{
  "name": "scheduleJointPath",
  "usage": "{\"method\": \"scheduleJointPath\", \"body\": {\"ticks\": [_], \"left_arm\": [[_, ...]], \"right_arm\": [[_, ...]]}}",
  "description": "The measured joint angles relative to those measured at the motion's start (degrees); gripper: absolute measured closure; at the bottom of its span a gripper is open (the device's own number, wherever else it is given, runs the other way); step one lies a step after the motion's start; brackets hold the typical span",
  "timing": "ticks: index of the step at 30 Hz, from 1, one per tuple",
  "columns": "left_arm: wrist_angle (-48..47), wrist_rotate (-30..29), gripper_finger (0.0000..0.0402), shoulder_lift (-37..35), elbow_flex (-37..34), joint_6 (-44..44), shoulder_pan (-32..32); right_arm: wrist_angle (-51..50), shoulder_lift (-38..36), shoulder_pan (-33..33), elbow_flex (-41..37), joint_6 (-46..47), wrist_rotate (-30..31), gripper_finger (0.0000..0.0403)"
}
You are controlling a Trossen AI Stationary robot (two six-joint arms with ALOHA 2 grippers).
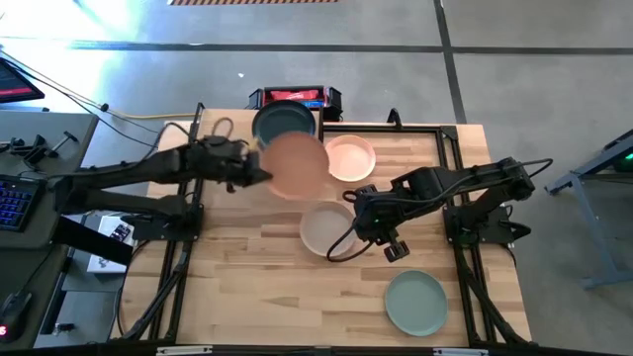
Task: Place and stack plates onto a shelf
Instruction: Put the orange plate on the shelf
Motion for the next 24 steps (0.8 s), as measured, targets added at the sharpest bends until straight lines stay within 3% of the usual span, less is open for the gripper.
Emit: {"method": "scheduleJointPath", "body": {"ticks": [12,24], "left_arm": [[-5.52,-18.04,0.038,-9.49,0.0,1.07,12.13],[-16.37,-22.1,0.038,-12.27,0.0,-6.0,19.66]], "right_arm": [[0.0,0.02,0.0,0.0,0.0,-0.09,0.0292],[0.02,0.04,0.0,0.0,-0.09,-0.06,0.0292]]}}
